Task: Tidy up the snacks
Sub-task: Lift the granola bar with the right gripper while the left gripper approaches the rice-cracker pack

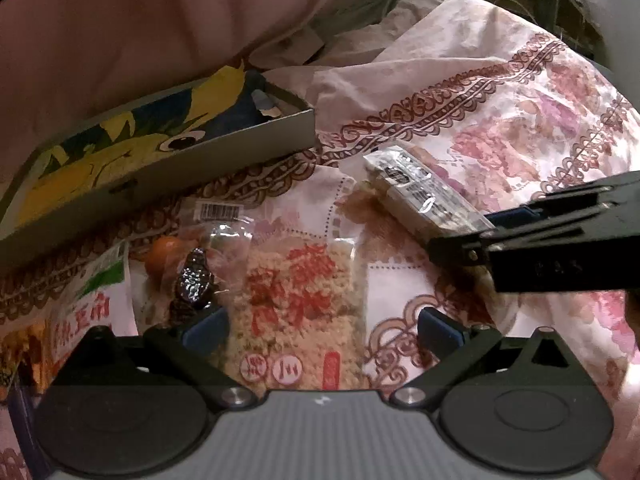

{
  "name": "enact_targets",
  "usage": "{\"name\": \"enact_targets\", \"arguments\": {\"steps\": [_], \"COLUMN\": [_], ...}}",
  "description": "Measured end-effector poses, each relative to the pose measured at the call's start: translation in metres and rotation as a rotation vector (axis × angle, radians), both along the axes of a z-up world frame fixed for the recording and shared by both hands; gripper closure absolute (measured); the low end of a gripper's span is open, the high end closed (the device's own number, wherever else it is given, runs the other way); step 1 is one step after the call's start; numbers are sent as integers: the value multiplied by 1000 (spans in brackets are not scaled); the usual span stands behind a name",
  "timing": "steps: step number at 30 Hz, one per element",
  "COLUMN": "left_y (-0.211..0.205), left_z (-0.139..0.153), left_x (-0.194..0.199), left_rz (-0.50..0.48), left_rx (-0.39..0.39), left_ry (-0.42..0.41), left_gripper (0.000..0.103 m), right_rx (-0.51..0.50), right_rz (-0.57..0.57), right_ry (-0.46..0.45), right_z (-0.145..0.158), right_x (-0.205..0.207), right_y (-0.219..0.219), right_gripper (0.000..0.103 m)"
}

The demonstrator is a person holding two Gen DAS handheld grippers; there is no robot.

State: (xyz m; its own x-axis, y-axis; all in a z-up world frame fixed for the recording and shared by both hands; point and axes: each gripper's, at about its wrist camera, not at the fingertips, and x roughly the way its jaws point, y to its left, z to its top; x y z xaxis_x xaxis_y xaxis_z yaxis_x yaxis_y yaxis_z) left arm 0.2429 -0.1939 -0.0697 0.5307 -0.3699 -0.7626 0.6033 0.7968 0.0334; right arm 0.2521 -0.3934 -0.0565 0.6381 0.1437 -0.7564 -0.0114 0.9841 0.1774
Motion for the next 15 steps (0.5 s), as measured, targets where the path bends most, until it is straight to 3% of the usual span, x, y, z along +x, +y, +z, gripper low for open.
{"name": "enact_targets", "arguments": {"steps": [5, 13, 15], "left_y": [1, -5, -4], "left_z": [-4, -7, -6], "left_x": [12, 2, 2], "left_rz": [4, 4, 24], "left_rx": [-6, 39, 42], "left_ry": [64, 46, 45], "left_gripper": [1, 4, 9], "right_rx": [11, 38, 47], "right_rz": [-4, 0, 2], "right_ry": [0, 7, 10], "right_z": [-1, -6, -8], "right_x": [6, 17, 18], "right_y": [-4, -4, -3], "right_gripper": [60, 52, 50]}}
